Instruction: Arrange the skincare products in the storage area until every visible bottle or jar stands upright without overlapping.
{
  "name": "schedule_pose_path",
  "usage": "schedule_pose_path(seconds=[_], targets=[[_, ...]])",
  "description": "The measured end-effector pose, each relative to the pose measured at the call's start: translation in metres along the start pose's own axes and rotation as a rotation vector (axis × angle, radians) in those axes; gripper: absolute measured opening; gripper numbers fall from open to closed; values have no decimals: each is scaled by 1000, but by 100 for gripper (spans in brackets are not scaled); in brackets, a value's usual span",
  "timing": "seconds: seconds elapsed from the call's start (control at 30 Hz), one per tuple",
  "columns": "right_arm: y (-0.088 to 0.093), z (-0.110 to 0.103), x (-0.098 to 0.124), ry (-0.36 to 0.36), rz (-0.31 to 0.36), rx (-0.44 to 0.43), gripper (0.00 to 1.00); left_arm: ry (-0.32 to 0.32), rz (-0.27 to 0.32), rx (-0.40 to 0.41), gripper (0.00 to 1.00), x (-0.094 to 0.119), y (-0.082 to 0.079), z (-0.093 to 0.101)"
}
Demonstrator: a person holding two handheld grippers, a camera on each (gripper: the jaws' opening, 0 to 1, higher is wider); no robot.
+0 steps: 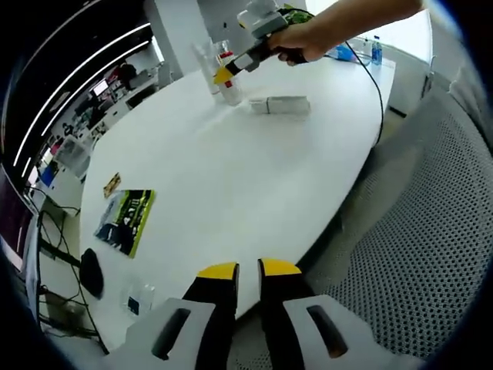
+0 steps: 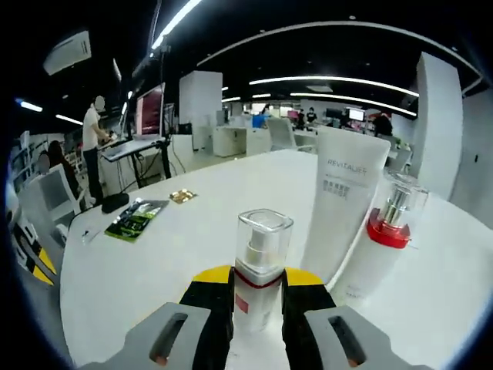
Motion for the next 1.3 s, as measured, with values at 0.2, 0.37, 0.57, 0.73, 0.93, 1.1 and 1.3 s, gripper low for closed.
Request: schedule_pose_path(seconds=[0.2, 0.37, 0.57, 0.73, 0.93, 1.1, 1.3], targets=[[2, 4, -7, 5, 7, 24, 15, 3, 2, -2, 5, 0, 0, 0], [0, 6, -11, 11, 46, 32, 15, 3, 3, -2, 5, 0, 1, 0], [7, 4, -11, 1, 74, 67, 15, 2, 10, -4, 4, 0, 0, 0], [9, 8, -7, 26, 93, 57, 16, 2, 7, -5, 4, 0, 0, 0], [10, 8, -5, 23, 94, 53, 16, 7, 5, -12, 3, 0, 1, 1], [7, 14, -8, 39, 82, 40, 16, 7, 2, -13, 3, -1, 1, 1], [4, 19, -14, 58, 70, 30, 16, 6, 0, -8, 3, -1, 1, 1]])
Point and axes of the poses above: the point that each gripper's makers call its tool centre point, and the gripper's own axes: x roughly backward along the fingers, z roughly to its right, y roughly out of its underside, the point moved 2 cm from there along x, roughly backward along the fingers, and after that the axes turned 10 degrees about -x, right-handed, at the moved point
